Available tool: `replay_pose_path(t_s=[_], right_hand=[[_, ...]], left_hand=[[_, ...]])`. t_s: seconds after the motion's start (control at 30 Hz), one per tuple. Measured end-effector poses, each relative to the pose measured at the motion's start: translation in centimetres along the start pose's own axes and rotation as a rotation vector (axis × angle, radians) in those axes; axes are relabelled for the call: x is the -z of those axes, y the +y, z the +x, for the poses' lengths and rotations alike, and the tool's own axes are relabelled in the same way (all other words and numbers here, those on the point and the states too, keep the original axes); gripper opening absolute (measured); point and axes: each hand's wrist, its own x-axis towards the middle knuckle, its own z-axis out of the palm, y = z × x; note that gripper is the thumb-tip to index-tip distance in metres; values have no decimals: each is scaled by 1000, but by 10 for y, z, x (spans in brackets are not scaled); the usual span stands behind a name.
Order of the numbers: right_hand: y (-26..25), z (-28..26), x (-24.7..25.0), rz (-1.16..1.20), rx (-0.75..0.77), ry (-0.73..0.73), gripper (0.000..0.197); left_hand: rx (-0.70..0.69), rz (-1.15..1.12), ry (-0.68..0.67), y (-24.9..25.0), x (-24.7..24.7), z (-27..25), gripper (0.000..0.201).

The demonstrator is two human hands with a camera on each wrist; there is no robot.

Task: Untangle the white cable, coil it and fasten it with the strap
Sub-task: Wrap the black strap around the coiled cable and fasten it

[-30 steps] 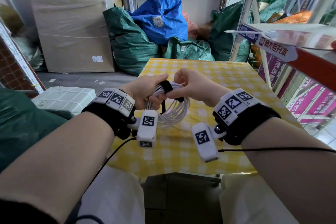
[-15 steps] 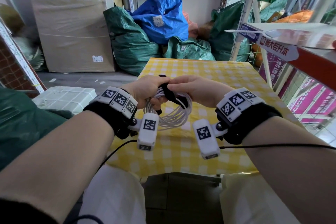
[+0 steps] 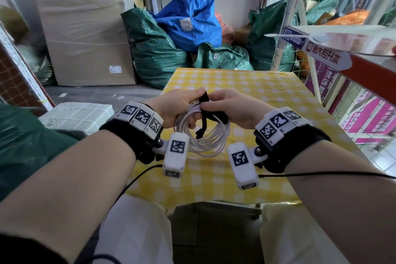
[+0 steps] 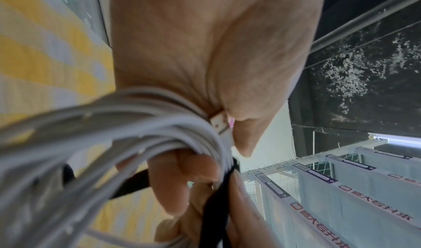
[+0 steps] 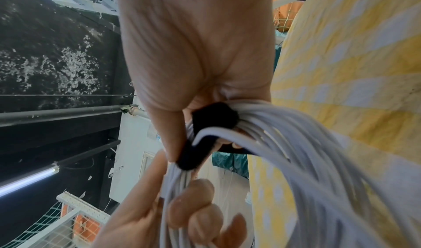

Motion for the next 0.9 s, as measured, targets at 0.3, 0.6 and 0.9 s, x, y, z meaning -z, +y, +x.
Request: replay_pose_path(t_s=[0.3, 0.6, 0.9], right_hand=[[-4, -3, 1, 99, -20, 259, 14], [-15, -7, 7, 75, 27, 170, 11], [-25, -13, -1, 176, -37, -17, 8]], left_hand=[[-42, 9, 73, -7, 1, 4, 34], [-17, 47, 235, -8, 4, 10, 27], [-67, 129, 257, -8, -3, 8, 30]])
